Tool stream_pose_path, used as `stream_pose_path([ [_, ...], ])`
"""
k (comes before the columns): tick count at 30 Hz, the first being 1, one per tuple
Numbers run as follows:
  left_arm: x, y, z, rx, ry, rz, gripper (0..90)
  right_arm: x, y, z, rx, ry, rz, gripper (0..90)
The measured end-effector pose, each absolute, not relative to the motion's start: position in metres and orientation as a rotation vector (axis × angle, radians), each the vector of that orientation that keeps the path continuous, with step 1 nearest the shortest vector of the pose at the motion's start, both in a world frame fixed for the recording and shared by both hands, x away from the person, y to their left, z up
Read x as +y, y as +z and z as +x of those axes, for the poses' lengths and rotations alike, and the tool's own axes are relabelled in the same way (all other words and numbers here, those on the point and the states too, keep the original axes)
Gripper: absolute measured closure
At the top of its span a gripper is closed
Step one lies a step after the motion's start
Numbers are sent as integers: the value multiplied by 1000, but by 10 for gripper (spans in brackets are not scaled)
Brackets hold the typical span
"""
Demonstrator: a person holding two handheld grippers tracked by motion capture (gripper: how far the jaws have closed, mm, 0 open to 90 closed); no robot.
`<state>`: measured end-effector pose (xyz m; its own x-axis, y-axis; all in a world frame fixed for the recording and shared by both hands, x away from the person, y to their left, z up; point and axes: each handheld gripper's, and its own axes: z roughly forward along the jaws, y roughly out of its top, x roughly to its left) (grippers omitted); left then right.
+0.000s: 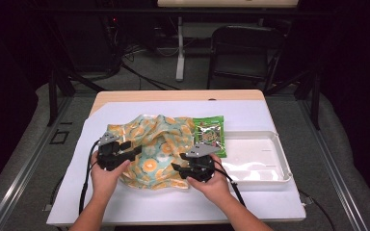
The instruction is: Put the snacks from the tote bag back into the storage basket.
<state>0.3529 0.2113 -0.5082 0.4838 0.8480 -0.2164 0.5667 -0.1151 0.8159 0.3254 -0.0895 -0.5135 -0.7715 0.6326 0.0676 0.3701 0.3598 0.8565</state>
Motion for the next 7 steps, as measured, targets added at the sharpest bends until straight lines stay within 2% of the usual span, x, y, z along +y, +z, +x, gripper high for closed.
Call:
stream_pose_path([
  [7, 214, -507, 354, 1200, 382, 1789, 451, -91, -513, 326, 2344, 1383, 898, 503],
])
